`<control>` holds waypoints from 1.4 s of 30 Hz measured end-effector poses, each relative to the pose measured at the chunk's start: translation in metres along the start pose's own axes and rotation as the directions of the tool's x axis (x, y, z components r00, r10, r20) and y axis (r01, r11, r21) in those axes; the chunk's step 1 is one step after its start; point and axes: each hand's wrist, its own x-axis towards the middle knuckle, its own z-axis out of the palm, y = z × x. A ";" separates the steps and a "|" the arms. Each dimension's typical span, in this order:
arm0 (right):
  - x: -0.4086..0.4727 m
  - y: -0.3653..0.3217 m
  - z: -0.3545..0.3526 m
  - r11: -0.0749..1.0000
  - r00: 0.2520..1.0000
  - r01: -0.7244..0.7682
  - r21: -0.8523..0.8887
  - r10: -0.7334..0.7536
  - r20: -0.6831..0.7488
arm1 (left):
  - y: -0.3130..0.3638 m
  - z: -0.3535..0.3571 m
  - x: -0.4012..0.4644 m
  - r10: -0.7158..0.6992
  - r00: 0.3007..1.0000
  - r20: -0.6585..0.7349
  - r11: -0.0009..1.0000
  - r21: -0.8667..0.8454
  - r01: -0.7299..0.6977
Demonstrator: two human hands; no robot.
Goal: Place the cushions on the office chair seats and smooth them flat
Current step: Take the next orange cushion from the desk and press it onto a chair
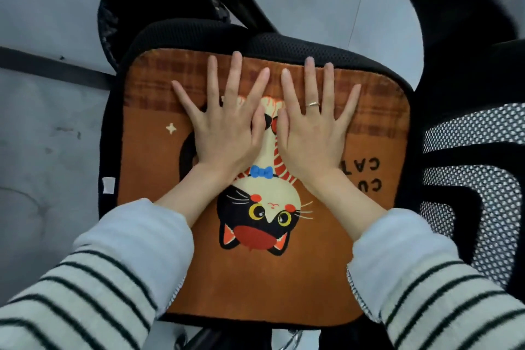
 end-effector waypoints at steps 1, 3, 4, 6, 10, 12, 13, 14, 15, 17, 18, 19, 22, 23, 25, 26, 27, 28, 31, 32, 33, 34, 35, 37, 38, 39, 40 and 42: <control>0.000 -0.001 -0.003 1.000 1.000 -0.006 0.010 0.006 -0.007 | 0.001 -0.003 -0.001 -0.007 1.000 0.009 1.000 -0.017 0.007; -0.010 -0.003 -0.005 0.999 1.000 -0.025 0.029 0.025 -0.008 | 0.002 -0.005 -0.015 -0.022 0.999 0.043 0.999 -0.043 0.024; -0.021 -0.004 -0.004 0.999 1.000 -0.018 0.036 0.018 0.003 | 0.002 -0.003 -0.027 -0.028 0.998 0.060 0.998 -0.052 0.031; -0.050 -0.004 0.000 0.998 0.998 0.057 0.028 -0.058 0.024 | 0.000 0.001 -0.054 -0.021 0.998 0.061 0.999 -0.037 0.023; -0.067 0.005 0.010 0.992 0.992 0.126 -0.014 -0.126 0.020 | -0.006 0.013 -0.070 0.005 1.000 0.021 1.000 0.013 -0.006; -0.063 0.001 0.007 0.993 0.993 0.119 -0.013 -0.118 0.030 | -0.004 0.011 -0.066 0.007 0.999 0.041 1.000 0.023 -0.008; -0.064 0.000 0.004 0.992 0.991 0.125 -0.002 -0.125 0.040 | -0.004 0.008 -0.067 0.012 0.998 0.063 1.000 0.013 -0.012; -0.064 0.002 0.000 0.990 0.989 0.138 0.009 -0.139 0.051 | -0.004 0.005 -0.069 0.021 0.996 0.081 1.000 -0.001 -0.021; -0.065 0.007 -0.003 0.989 0.987 0.145 0.020 -0.146 0.070 | -0.008 0.004 -0.070 0.026 0.994 0.104 1.000 -0.012 -0.025; -0.064 0.028 -0.012 0.997 0.992 0.063 0.037 -0.066 0.105 | -0.027 -0.002 -0.067 -0.005 0.990 0.140 0.999 -0.038 0.010; -0.065 0.041 -0.017 0.999 0.994 -0.026 0.043 0.021 0.112 | -0.041 -0.005 -0.066 -0.039 0.988 0.149 0.998 -0.052 0.047; -0.066 0.053 -0.020 0.994 0.989 -0.099 0.036 0.095 0.111 | -0.056 -0.007 -0.064 -0.071 0.987 0.147 0.995 -0.057 0.080; -0.070 0.067 -0.012 0.992 0.987 -0.128 -0.021 0.129 0.098 | -0.085 -0.003 -0.064 -0.072 0.992 0.106 0.997 -0.004 0.072; -0.071 0.066 -0.007 0.992 0.989 -0.122 -0.038 0.125 0.085 | -0.087 0.001 -0.065 -0.061 0.994 0.096 0.998 0.009 0.060; -0.071 0.066 0.000 0.992 0.993 -0.106 -0.062 0.110 0.050 | -0.084 0.005 -0.063 -0.058 0.996 0.073 0.998 0.011 0.057; -0.071 0.065 0.000 0.993 0.993 -0.097 -0.059 0.101 0.058 | -0.083 0.003 -0.066 -0.060 0.996 0.073 0.998 0.005 0.060; -0.070 0.066 -0.002 0.994 0.992 -0.100 -0.050 0.103 0.069 | -0.082 0.002 -0.065 -0.061 0.995 0.079 0.998 -0.003 0.062; -0.070 0.066 -0.005 0.993 0.990 -0.110 -0.033 0.112 0.079 | -0.081 0.000 -0.068 -0.071 0.994 0.087 0.997 -0.011 0.072; -0.088 0.058 -0.010 0.987 0.983 -0.162 0.024 0.159 0.087 | -0.069 -0.004 -0.089 -0.164 0.980 0.116 0.984 -0.045 0.170; -0.099 0.054 -0.010 0.981 0.979 -0.188 0.038 0.185 0.086 | -0.062 -0.003 -0.100 -0.192 0.974 0.124 0.978 -0.055 0.199; -0.113 0.049 -0.008 0.977 0.975 -0.209 0.032 0.206 0.082 | -0.055 -0.001 -0.113 -0.212 0.969 0.129 0.973 -0.059 0.221; -0.125 0.046 -0.004 0.975 0.973 -0.221 0.009 0.220 0.073 | -0.049 0.002 -0.124 -0.231 0.965 0.127 0.970 -0.052 0.239; -0.136 0.044 0.000 0.974 0.971 -0.226 -0.020 0.227 0.072 | -0.045 0.008 -0.133 -0.247 0.961 0.121 0.967 -0.035 0.253; -0.142 0.043 0.008 0.973 0.972 -0.225 -0.053 0.228 0.064 | -0.044 0.018 -0.138 -0.259 0.962 0.087 0.965 -0.004 0.260; -0.140 0.043 0.011 0.973 0.972 -0.223 -0.058 0.226 0.058 | -0.044 0.021 -0.137 -0.260 0.963 0.078 0.966 0.004 0.260; -0.138 0.042 0.012 0.973 0.972 -0.224 -0.059 0.227 0.056 | -0.044 0.020 -0.136 -0.256 0.963 0.078 0.966 0.008 0.257; -0.138 0.041 0.009 0.971 0.970 -0.232 -0.055 0.235 0.058 | -0.044 0.018 -0.135 -0.249 0.965 0.084 0.968 0.007 0.250; -0.136 0.036 0.001 0.963 0.960 -0.268 -0.031 0.270 0.071 | -0.045 0.013 -0.135 -0.247 0.964 0.097 0.969 -0.005 0.249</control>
